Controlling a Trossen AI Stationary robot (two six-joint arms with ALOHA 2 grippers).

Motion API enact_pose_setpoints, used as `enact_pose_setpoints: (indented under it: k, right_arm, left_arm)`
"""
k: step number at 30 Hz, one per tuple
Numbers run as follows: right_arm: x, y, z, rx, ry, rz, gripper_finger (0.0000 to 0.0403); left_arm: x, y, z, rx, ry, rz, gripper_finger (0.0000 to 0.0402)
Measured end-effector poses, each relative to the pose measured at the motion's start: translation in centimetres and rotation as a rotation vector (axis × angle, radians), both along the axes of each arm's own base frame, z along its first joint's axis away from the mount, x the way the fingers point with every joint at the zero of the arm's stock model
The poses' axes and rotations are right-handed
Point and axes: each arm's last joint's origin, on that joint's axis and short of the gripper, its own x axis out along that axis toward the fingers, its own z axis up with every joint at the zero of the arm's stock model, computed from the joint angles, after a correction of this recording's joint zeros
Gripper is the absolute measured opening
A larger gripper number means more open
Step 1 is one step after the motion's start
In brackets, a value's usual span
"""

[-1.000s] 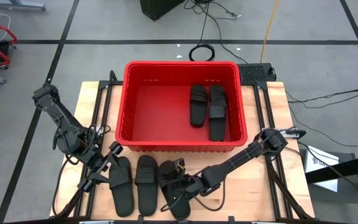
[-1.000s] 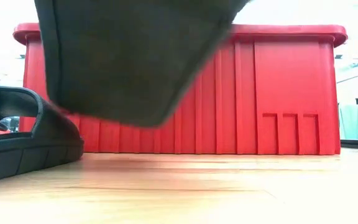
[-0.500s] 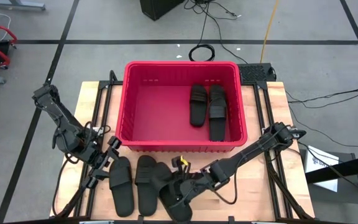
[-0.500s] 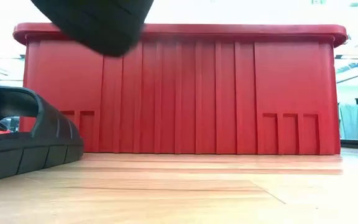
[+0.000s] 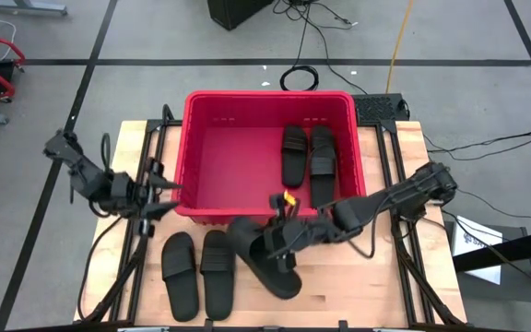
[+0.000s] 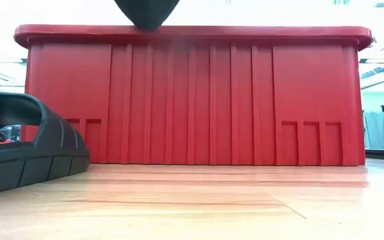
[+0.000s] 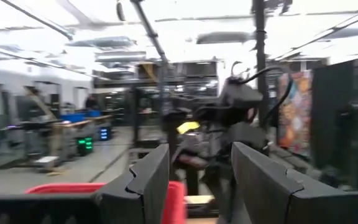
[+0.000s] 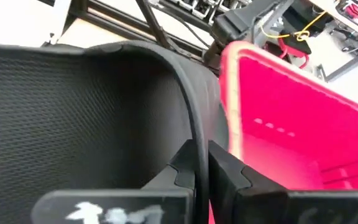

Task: Pick and place slides into bin
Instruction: Put the black slide into the red bin

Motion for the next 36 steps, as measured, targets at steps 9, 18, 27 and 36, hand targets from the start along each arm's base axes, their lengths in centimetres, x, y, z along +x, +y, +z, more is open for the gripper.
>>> enact_pose_setpoints:
  k: [9, 18, 27, 36]
  right_arm:
    - [-0.8, -6.4, 2.6, -0.119, -0.003, -0.11, 0.0011]
    - [-0.7, -13.8, 1.2, -0.164, 0.114, -0.282, 0.0011]
    - [-1.6, -17.9, -0.8, -0.268, 0.201, -0.528, 0.0011]
    - [-2.3, -18.7, -4.9, -0.274, 0.317, -0.562, 0.0011]
  left_arm:
    - [-0.8, 2.8, 0.1, 0.01, 0.004, 0.171, 0.0179]
    - [-0.3, 4.1, -0.1, 0.027, 0.028, 0.296, 0.0179]
    - [-0.8, 5.9, 1.3, 0.045, 0.014, 0.361, 0.0179]
    - [-0.5, 7.7, 1.7, 0.075, 0.071, 0.477, 0.0179]
